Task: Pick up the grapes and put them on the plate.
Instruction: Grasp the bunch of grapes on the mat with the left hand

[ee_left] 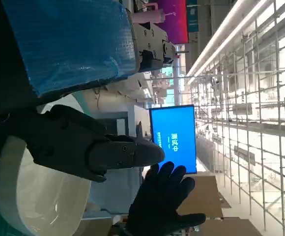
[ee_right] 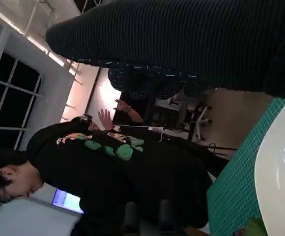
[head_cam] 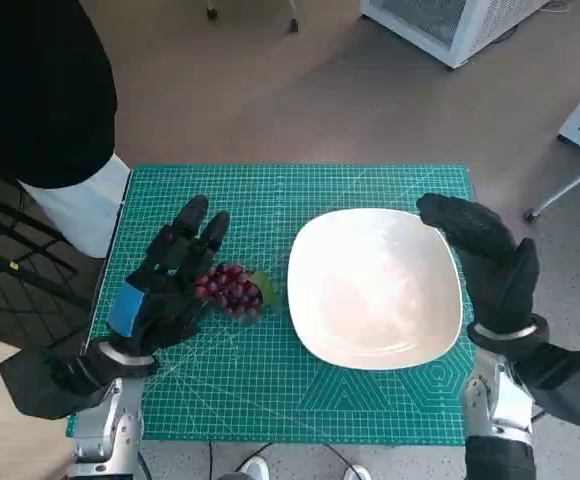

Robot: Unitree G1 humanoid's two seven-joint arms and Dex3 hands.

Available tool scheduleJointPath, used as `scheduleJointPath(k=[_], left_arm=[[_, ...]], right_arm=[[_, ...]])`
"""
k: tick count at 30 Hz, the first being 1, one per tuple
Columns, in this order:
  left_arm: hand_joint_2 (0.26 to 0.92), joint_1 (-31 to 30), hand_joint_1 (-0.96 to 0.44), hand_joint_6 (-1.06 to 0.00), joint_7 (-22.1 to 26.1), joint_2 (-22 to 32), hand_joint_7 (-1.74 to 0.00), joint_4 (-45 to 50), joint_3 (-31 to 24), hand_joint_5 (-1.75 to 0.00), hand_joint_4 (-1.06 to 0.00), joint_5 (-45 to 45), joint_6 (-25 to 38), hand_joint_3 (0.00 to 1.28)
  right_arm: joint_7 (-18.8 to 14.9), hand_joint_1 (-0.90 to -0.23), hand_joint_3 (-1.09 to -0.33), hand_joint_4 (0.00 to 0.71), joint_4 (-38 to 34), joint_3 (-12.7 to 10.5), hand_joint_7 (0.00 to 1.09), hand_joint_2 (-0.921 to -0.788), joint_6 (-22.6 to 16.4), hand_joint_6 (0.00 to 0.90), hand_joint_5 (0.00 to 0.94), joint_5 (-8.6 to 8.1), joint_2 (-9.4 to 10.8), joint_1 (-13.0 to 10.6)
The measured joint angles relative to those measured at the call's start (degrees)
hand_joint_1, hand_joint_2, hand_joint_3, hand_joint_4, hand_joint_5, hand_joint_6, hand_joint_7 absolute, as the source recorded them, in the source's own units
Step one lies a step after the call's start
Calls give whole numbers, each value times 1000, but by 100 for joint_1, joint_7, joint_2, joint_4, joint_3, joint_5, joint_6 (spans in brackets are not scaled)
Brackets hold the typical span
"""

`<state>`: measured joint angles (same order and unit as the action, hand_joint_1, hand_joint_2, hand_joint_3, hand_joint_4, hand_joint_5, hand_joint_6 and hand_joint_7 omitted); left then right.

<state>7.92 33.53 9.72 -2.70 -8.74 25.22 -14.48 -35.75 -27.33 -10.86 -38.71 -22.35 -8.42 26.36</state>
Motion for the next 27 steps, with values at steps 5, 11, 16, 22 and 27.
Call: scheduleJointPath(k=[5, 11, 16, 22, 27], left_arm=[[921, -3, -513, -232, -8, 0, -9, 9, 1, 0, -177, -1, 0, 316], [921, -11, -514, -233, -30, 6, -9, 53, 1, 0, -177, -4, 1, 315], [921, -12, -514, -233, -40, 12, -9, 68, 1, 0, -176, -13, 1, 316], [921, -16, -514, -233, -41, 14, -9, 68, 0, 0, -175, -19, 1, 315], [921, -16, -517, -235, -45, 20, -10, 68, -1, 0, -175, -19, 1, 311]], right_arm=[[0, -505, -621, 366, 0, 1, 3, -921, -1, 272, 0, 0, 3, 0], [0, -504, -623, 366, 1, 1, 3, -921, -1, 272, 0, 1, 4, 0], [0, -504, -624, 365, 1, 2, 3, -921, -1, 272, 0, 1, 4, 0], [0, -504, -625, 365, 4, 4, 2, -921, -1, 272, 0, 1, 5, 0], [0, -503, -626, 364, 5, 7, 2, -921, -1, 271, 0, 1, 6, 0]])
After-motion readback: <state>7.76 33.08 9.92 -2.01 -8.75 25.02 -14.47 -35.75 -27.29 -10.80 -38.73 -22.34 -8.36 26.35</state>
